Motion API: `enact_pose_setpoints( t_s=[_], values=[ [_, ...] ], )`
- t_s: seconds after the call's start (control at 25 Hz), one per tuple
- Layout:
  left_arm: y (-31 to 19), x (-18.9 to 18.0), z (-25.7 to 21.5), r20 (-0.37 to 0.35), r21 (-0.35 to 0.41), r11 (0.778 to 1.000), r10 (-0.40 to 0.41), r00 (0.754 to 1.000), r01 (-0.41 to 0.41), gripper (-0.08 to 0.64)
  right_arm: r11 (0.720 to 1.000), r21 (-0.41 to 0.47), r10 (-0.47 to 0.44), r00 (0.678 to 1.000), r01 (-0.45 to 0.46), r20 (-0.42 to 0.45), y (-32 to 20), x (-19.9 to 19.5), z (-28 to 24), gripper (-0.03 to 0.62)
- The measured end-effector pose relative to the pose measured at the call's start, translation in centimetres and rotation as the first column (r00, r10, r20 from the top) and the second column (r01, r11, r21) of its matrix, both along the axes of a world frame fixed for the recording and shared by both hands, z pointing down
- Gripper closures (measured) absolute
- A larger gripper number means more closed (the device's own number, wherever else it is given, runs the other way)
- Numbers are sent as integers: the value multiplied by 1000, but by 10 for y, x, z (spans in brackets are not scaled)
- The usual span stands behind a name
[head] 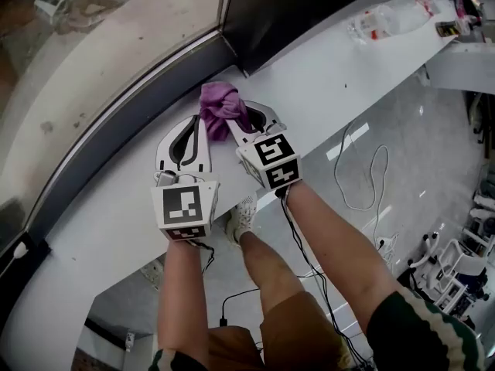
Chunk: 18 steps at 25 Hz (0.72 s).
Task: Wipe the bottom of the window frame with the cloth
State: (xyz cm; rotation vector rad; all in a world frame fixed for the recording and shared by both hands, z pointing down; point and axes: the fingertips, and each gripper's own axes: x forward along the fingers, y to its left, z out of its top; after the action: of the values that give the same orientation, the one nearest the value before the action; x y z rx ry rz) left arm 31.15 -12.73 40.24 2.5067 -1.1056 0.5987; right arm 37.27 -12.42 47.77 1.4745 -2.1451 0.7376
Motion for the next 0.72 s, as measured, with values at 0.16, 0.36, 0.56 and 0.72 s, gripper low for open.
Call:
enact_pose_setpoints(
  t_s=[0.16,0.36,0.56,0.72],
  values=[
    [-6,10,2,9,-21,1000,-13,1000,13,552,999,4,48,998,-48,-38,-13,22,-1,512],
    [-14,5,-7,-22,-17,995,-95,995,95,551,997,0,72,994,-72,-79,-25,30,-4,512],
    [-22,16,-15,-23,-6,992,-123,992,123,552,999,-23,42,995,-44,-86,-31,51,3,512],
    [-15,18,-13,-2,2,994,-105,994,105,552,999,-29,19,995,-22,-101,-27,52,4,512]
  ],
)
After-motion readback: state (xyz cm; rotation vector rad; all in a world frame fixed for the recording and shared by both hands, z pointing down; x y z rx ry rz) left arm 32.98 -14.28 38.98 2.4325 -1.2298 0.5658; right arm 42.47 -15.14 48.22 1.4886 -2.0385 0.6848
